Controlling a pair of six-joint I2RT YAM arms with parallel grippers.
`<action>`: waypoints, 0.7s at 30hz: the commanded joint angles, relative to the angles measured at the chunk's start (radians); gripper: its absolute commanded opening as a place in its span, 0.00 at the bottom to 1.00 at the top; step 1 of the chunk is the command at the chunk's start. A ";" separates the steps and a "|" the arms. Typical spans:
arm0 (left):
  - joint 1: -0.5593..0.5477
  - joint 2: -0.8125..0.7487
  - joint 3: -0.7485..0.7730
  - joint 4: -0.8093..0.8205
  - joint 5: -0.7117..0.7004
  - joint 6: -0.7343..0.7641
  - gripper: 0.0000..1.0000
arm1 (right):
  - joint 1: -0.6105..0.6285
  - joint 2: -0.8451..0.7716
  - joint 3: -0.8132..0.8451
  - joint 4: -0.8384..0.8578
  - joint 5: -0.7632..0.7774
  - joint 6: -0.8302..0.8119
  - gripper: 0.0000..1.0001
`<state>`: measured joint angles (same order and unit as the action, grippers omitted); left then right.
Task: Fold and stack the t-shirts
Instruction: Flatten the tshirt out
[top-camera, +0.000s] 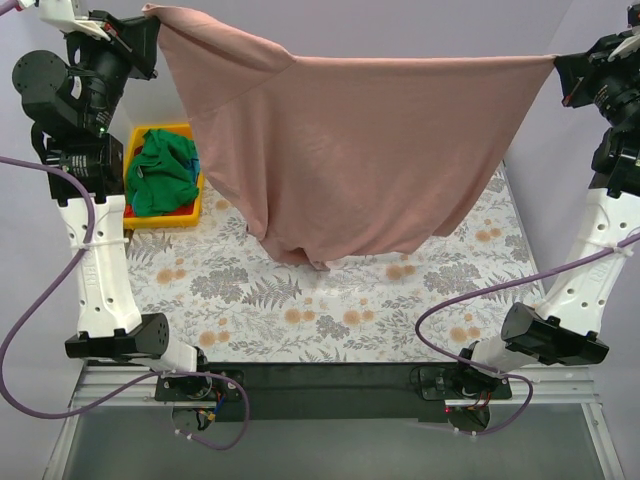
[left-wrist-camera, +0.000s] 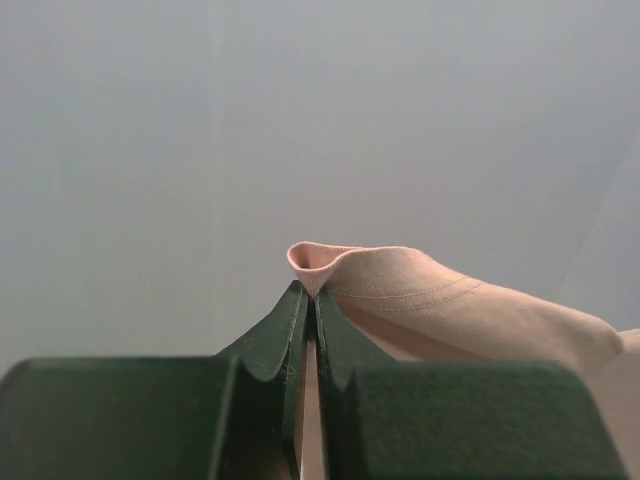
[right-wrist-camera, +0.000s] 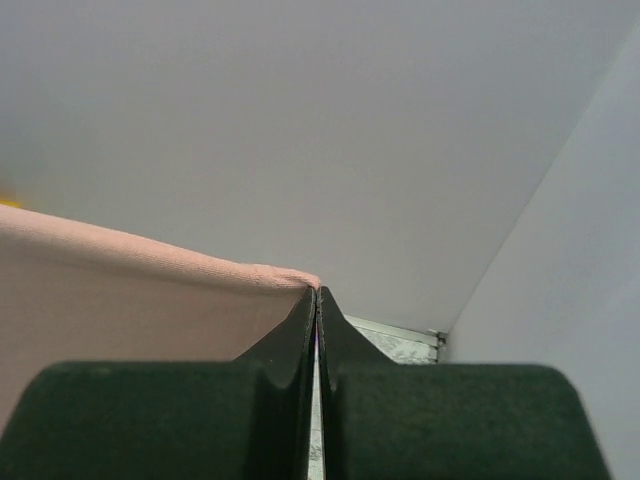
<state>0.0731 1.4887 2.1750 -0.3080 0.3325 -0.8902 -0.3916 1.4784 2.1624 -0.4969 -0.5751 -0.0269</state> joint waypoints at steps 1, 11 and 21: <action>0.013 0.019 0.008 -0.017 0.086 -0.071 0.00 | 0.002 -0.015 -0.016 0.106 -0.148 0.103 0.01; -0.024 -0.005 0.012 0.024 -0.174 -0.015 0.00 | 0.016 -0.061 -0.020 0.101 0.036 0.041 0.01; -0.024 -0.258 -0.214 0.196 -0.139 0.043 0.00 | 0.014 -0.278 -0.154 0.239 0.145 -0.045 0.01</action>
<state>0.0402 1.3682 2.0232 -0.2260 0.2356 -0.8948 -0.3702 1.3067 2.0449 -0.3790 -0.5121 -0.0055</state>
